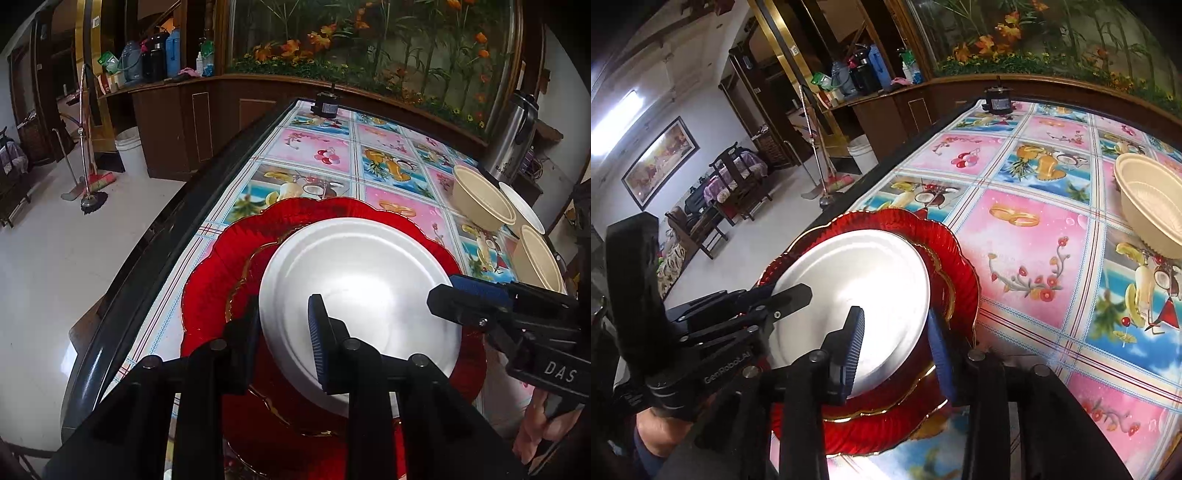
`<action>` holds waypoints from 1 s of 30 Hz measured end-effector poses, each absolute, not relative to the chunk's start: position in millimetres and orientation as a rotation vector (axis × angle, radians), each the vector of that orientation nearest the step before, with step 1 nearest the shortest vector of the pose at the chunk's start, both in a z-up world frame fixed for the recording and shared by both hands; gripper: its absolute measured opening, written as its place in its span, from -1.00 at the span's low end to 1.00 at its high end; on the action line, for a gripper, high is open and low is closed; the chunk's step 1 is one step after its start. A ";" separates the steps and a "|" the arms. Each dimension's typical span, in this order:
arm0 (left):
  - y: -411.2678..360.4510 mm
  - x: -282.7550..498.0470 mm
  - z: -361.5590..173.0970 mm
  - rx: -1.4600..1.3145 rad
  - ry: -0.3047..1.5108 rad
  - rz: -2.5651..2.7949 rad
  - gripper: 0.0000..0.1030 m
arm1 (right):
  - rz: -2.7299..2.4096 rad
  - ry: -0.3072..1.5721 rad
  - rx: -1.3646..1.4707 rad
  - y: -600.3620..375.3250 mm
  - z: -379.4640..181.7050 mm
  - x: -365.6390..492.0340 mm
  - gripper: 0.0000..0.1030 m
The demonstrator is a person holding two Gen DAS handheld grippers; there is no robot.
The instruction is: Organize plates and bowls
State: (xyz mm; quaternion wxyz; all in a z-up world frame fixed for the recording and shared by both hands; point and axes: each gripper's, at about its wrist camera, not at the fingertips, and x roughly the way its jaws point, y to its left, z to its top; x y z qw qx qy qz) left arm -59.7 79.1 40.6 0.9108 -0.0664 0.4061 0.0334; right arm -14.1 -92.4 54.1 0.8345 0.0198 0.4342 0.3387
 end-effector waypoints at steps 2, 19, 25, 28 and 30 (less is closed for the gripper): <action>79.1 -60.9 42.9 -0.137 0.833 0.075 -0.24 | 0.724 0.915 0.051 -95.6 56.6 -14.8 -0.27; -1.4 -67.6 80.5 -0.066 0.794 -0.115 -0.17 | 0.244 0.648 0.291 -320.9 102.7 -7.1 -0.16; -79.9 -43.9 78.1 -0.068 0.879 -0.320 -0.17 | 0.006 0.667 0.443 -436.9 79.2 2.6 -0.03; -120.1 -30.3 77.4 -0.050 0.900 -0.376 -0.17 | 0.046 0.726 0.549 -459.6 58.0 13.1 -0.03; -140.1 -26.4 78.2 -0.034 0.899 -0.401 -0.17 | 0.068 0.759 0.582 -463.7 50.0 20.2 -0.09</action>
